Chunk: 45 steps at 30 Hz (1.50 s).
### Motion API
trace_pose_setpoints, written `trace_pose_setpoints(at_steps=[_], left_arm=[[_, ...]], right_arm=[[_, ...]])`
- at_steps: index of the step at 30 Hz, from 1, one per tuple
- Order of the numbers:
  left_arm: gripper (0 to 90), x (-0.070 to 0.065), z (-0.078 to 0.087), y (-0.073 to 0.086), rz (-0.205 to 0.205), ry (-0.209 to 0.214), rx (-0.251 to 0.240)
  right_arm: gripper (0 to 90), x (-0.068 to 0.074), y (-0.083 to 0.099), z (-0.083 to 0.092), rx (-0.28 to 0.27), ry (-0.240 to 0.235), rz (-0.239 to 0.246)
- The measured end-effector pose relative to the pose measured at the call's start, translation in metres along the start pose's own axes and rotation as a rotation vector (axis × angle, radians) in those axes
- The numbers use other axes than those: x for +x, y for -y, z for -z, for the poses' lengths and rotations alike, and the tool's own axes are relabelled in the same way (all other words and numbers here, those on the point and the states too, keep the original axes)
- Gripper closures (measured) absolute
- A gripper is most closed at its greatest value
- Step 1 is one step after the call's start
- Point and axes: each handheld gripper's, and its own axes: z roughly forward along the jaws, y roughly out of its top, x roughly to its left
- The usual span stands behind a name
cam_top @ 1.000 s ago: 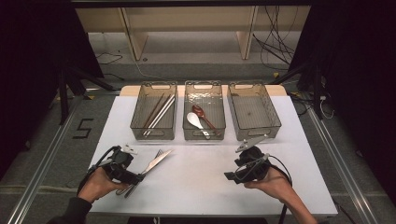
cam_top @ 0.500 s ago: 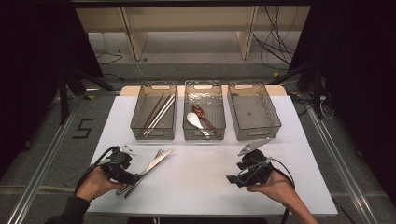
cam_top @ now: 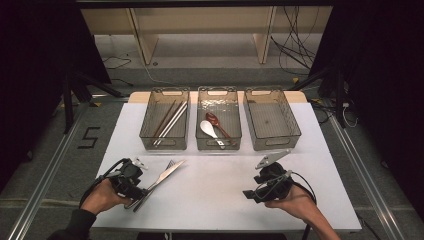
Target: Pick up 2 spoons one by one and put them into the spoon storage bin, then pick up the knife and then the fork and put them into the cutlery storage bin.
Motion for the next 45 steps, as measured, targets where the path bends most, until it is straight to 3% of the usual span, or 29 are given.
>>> trace_pose_setpoints(at_steps=[7, 11, 14, 22, 30, 42, 45], left_arm=[[52.3, 0.001, -0.001, 0.002, -0.019, 0.003, 0.022], [55.9, 0.0, -0.003, 0.003, -0.041, -0.003, 0.06], [58.7, 0.0, -0.005, 0.002, -0.051, 0.013, 0.073], [66.4, 0.0, -0.009, 0.001, -0.053, 0.038, 0.097], [74.4, 0.002, -0.013, 0.0, -0.055, 0.031, 0.115], [76.2, 0.001, -0.014, -0.002, -0.07, 0.027, 0.115], [71.8, 0.001, -0.014, -0.004, -0.054, 0.029, 0.094]], right_arm=[[34.7, 0.001, 0.0, 0.0, 0.0, -0.003, 0.003], [34.6, 0.001, 0.0, 0.0, 0.0, -0.005, 0.003], [34.7, 0.001, 0.0, 0.0, 0.002, -0.005, 0.002], [34.6, 0.0, 0.001, -0.001, 0.007, -0.009, 0.003], [34.7, 0.001, 0.0, 0.0, 0.008, -0.009, 0.001], [35.1, 0.002, -0.001, 0.0, 0.009, -0.01, 0.004], [35.2, 0.001, -0.001, 0.0, 0.01, -0.01, 0.004]])
